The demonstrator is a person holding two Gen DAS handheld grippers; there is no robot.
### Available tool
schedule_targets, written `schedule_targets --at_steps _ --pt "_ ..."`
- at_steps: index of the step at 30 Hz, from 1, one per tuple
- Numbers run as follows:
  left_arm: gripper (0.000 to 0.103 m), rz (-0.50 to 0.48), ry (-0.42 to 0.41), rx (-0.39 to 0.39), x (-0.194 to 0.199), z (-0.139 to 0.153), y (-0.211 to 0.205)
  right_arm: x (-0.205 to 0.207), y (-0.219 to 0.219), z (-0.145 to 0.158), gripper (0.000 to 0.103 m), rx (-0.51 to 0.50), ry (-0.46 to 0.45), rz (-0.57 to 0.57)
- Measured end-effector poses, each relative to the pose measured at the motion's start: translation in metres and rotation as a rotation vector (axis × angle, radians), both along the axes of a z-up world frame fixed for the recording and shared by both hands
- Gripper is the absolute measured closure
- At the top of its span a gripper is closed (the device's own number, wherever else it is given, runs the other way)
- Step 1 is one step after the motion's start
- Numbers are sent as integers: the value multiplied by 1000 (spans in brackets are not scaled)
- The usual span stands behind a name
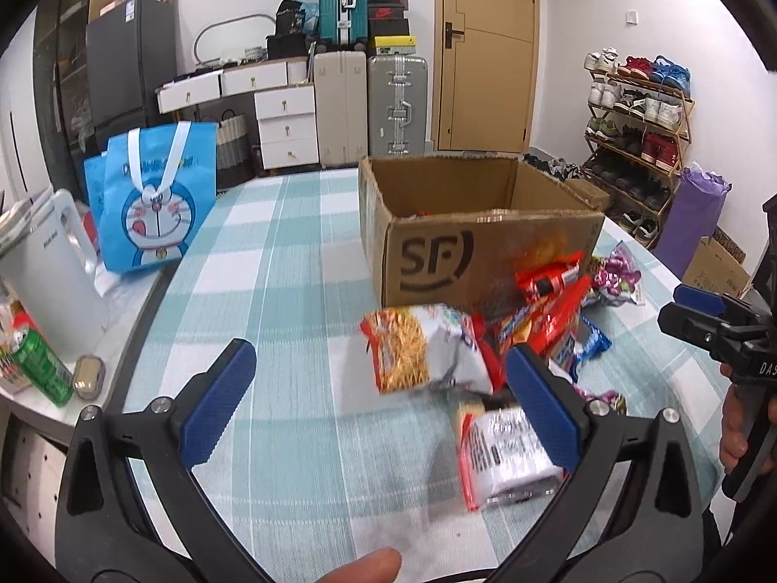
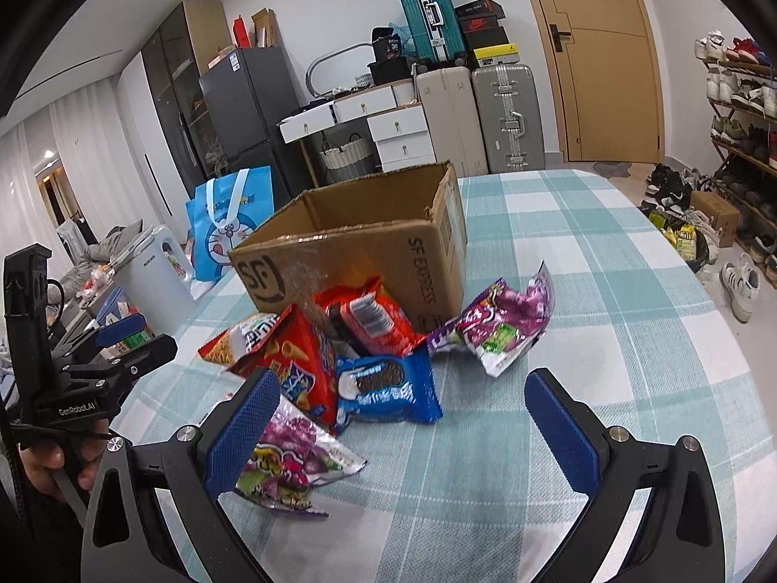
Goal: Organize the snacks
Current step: 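Grasp the white red-edged packet with the left tool while the right tool grasps the purple candy bag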
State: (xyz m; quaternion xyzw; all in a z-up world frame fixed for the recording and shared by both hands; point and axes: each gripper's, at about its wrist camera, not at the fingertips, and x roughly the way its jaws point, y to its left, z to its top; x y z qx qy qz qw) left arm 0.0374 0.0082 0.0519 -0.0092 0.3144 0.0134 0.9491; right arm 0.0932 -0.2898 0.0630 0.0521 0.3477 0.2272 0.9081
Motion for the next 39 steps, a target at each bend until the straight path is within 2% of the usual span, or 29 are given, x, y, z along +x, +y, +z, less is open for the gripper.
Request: schedule_targets --at_steps 13,39 --pt "1 -11 43 -15 -16 -24 -8 -19 12 -25 1 4 57 54" --pt "1 -28 88 -27 -16 -46 -7 -36 59 -44 1 -25 107 211"
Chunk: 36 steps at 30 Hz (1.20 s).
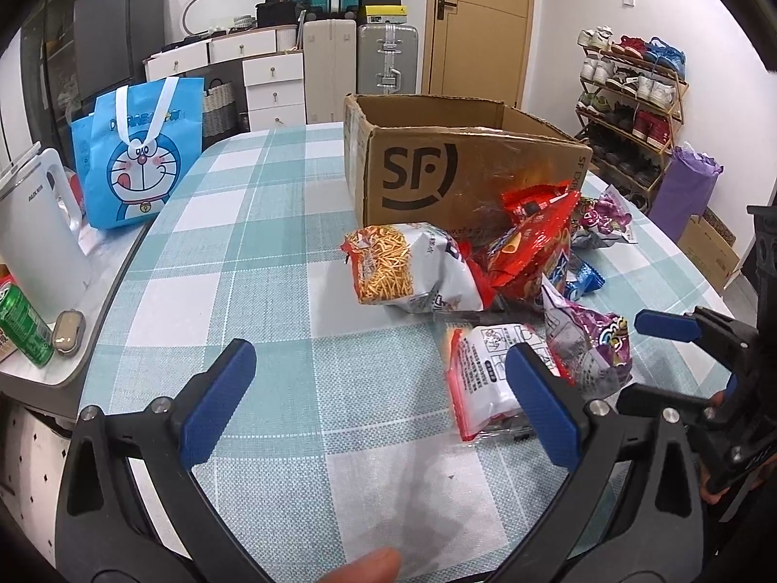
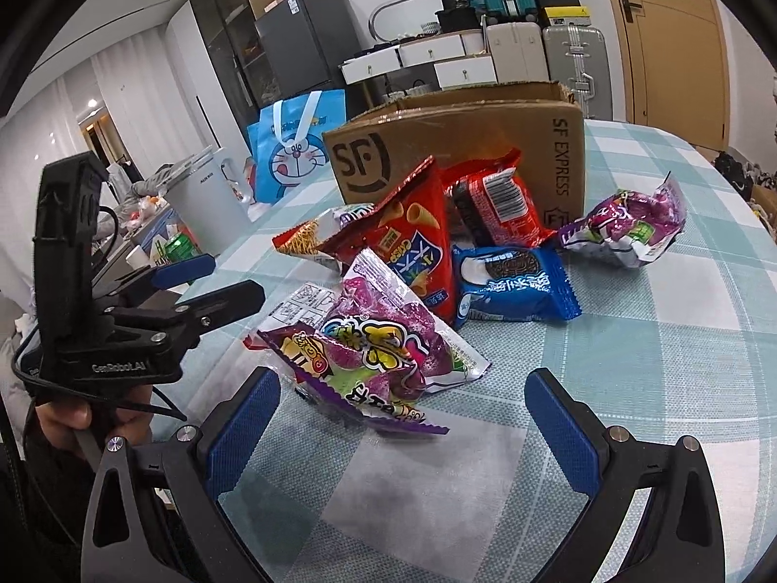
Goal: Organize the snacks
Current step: 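Grasp the white red-edged packet with the left tool while the right tool grasps the purple candy bag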
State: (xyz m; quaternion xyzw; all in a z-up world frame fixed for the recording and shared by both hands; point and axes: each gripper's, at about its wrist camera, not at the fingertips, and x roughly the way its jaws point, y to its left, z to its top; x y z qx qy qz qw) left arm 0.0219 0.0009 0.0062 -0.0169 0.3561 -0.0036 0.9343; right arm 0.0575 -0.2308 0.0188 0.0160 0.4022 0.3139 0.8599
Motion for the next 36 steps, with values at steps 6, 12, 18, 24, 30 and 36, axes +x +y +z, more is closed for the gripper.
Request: schedule_targets --at_steps 6,12,18,24,30,36 --pt "1 0 6 -1 0 -4 2 8 10 -2 1 -24 15 -8" --pt "1 5 11 -1 1 -7 4 16 21 -3 1 -66 15 -23" --pt "1 19 6 -2 1 -6 8 21 23 -4 17 -50 33 -13" --pt "1 12 10 -2 2 -7 6 22 25 -6 25 -41 42 -11" --pt "1 8 13 -1 2 -9 3 18 20 -3 39 -15 28 -5" --pt "1 -2 16 -6 3 -11 -2 10 18 0 50 1 -7 8"
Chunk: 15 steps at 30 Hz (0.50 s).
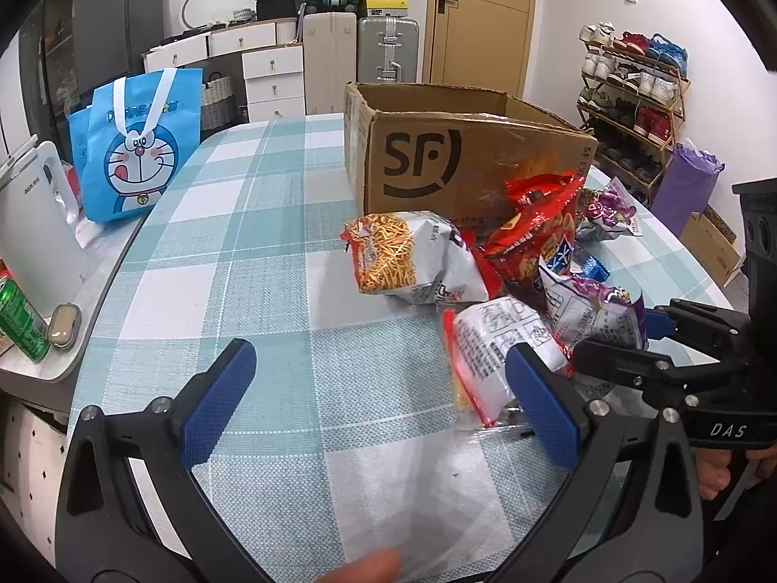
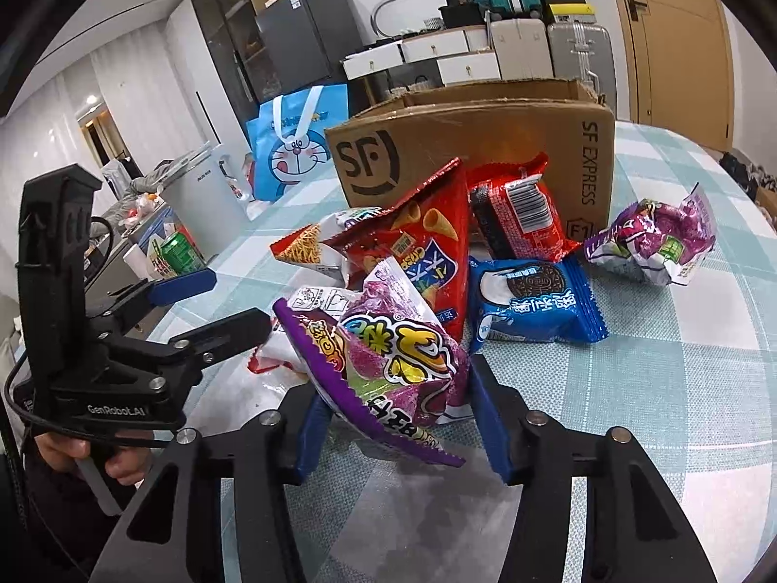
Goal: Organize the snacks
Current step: 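Grasp the white red-edged packet with the left tool while the right tool grasps the purple candy bag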
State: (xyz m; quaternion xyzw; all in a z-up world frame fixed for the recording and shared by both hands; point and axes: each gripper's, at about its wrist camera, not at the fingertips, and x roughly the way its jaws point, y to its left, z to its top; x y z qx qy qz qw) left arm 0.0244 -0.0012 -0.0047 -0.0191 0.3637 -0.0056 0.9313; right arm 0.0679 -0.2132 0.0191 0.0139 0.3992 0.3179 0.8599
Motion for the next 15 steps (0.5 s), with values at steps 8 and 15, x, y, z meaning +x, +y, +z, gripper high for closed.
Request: schedule_targets --at_steps 8,15 --pt "1 -28 11 -14 2 -3 -8 -7 -17 4 51 54 -20 -18" --pt "1 -73 37 -34 9 -7 -18 -7 -26 5 51 68 -22 -37"
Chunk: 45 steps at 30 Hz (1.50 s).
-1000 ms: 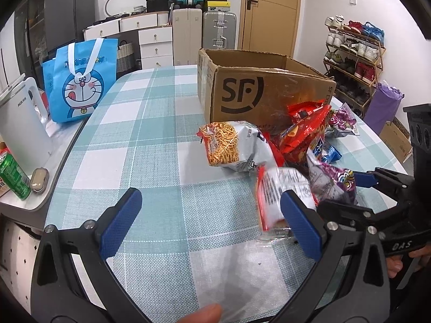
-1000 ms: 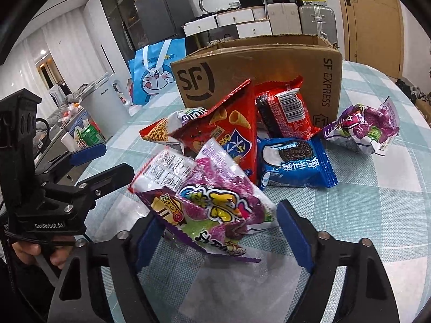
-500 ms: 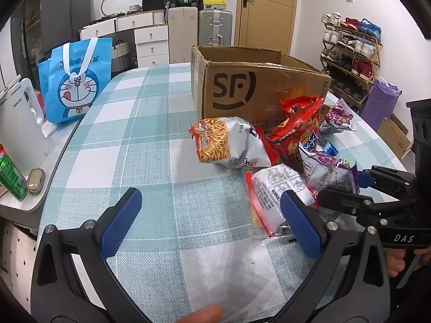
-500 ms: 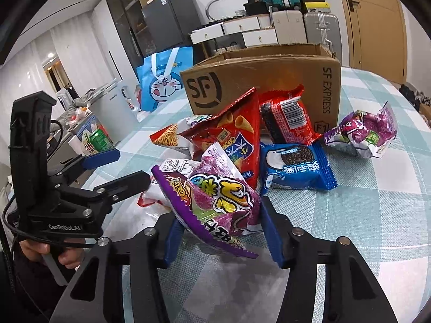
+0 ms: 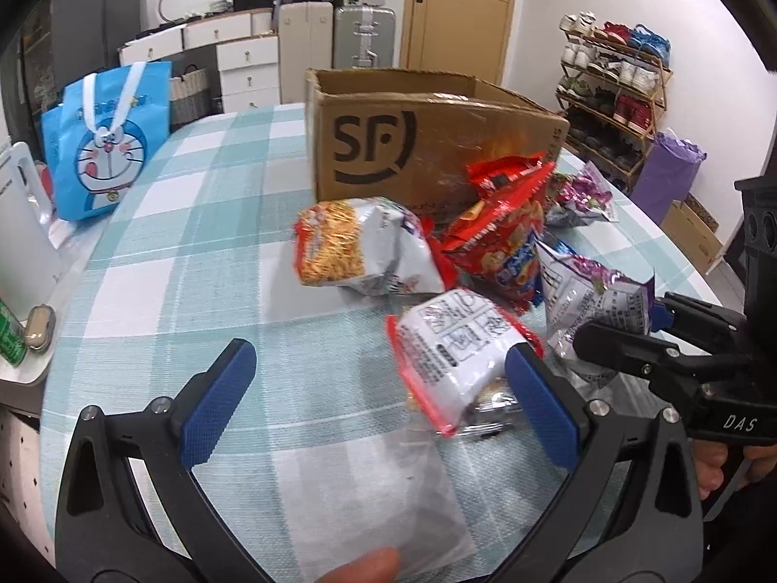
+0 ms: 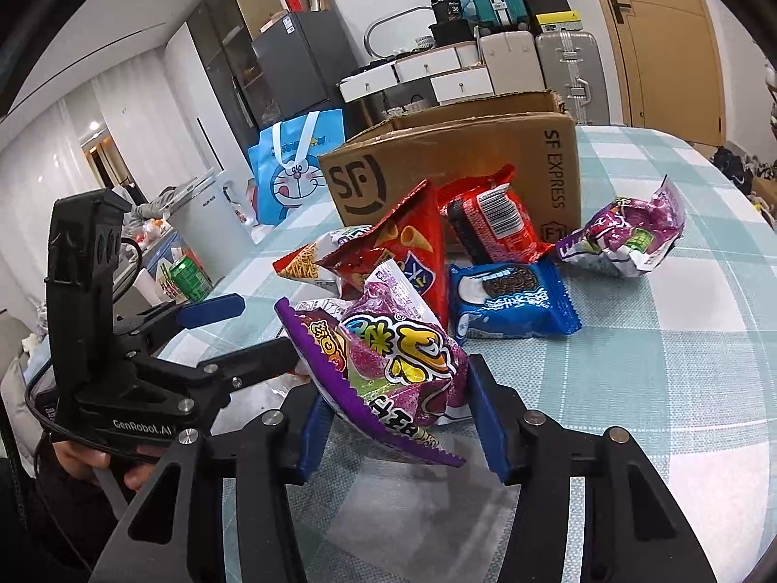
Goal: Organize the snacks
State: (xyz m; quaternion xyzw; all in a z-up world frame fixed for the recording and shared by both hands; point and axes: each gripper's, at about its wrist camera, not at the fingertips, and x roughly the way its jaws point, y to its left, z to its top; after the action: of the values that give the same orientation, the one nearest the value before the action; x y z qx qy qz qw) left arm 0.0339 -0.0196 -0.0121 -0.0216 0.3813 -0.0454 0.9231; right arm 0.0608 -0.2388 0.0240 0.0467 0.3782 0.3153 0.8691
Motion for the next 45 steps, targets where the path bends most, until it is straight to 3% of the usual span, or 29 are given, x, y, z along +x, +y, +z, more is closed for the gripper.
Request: schedule_targets --at_steps 10,26,28,32,35,45 --pt "1 -56 21 -38 11 0 -16 1 -9 1 51 1 -7 -28" --pt "2 -69 61 -18 28 -7 -36 4 -19 2 51 9 -6 -62" --pt "6 -72 67 -17 29 -9 -36 5 -20 2 51 12 -4 -66" --pt "31 -91 91 -30 30 -13 -38 4 -20 2 51 13 -3 -65" --pt "40 -103 77 -39 28 -13 -38 4 -20 2 51 12 -3 -64" --pt "46 -114 35 -45 17 -7 -35 5 -20 3 51 13 -11 -64"
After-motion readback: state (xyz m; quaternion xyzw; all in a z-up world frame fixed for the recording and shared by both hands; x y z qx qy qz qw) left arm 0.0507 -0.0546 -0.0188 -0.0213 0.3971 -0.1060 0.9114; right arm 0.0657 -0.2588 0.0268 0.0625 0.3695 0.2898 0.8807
